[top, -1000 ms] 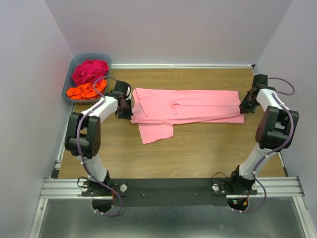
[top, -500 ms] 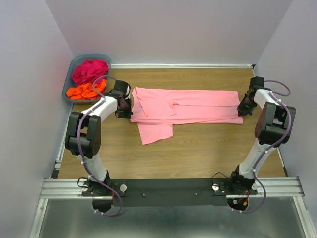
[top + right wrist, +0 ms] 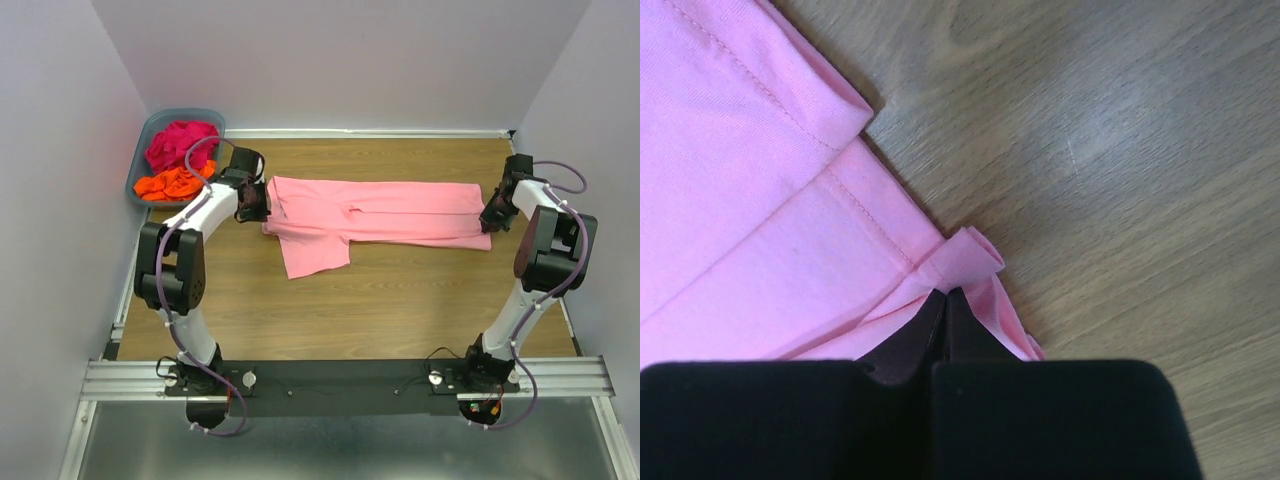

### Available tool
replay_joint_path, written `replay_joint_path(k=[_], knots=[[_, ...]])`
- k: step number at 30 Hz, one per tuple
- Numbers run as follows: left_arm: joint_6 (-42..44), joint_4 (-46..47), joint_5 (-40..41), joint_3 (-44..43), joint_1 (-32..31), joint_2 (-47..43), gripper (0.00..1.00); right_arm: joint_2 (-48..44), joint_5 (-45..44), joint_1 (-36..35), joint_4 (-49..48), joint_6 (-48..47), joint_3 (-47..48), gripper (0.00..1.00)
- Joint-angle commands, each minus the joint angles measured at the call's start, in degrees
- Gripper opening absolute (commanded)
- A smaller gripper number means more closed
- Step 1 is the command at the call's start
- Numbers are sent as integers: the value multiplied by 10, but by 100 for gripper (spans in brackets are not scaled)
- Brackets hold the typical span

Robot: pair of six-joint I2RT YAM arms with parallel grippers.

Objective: Fold and stack the t-shirts
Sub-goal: Fold the tshirt

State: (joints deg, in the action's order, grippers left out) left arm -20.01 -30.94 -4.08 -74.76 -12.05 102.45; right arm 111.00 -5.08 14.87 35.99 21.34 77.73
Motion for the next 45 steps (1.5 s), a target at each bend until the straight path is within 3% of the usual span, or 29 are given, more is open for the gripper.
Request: replay_joint_path(k=[1, 17, 20, 21, 22, 24, 25, 27, 30, 36, 40, 45], knots=[[-1, 3, 24, -23, 7, 27, 0, 17, -27, 0, -16, -2, 3, 4], [-13, 32, 36, -11, 7, 51, 0, 26, -8, -5, -22, -2, 11, 8], [-14, 32, 36, -12, 7, 45, 20, 15, -1, -7, -21, -6, 16, 21], [-15, 31, 36, -12, 7, 40, 27, 10, 0, -9, -20, -7, 17, 32], [-16, 31, 54, -11, 7, 33, 45, -5, 2, -17, -20, -9, 18, 37], [-21, 33, 68, -7, 7, 5, 62, -23, 7, -27, -20, -13, 18, 47], [-22, 33, 74, -5, 7, -5, 78, -41, 12, -34, -20, -14, 16, 57], [-28, 33, 82, 6, 7, -33, 88, -63, 17, -57, -19, -10, 7, 69], [-35, 29, 74, 34, 4, -73, 89, -117, 32, -112, -19, 4, -11, 77], [-50, 32, 48, 114, -50, -153, 83, -165, 105, -207, -34, 40, -63, 77], [-71, 53, -4, 172, -95, -157, 71, -184, 195, -282, -128, 102, -126, 73], [-93, 87, -34, 218, -120, -135, 70, -151, 230, -364, -218, 171, -171, 64]])
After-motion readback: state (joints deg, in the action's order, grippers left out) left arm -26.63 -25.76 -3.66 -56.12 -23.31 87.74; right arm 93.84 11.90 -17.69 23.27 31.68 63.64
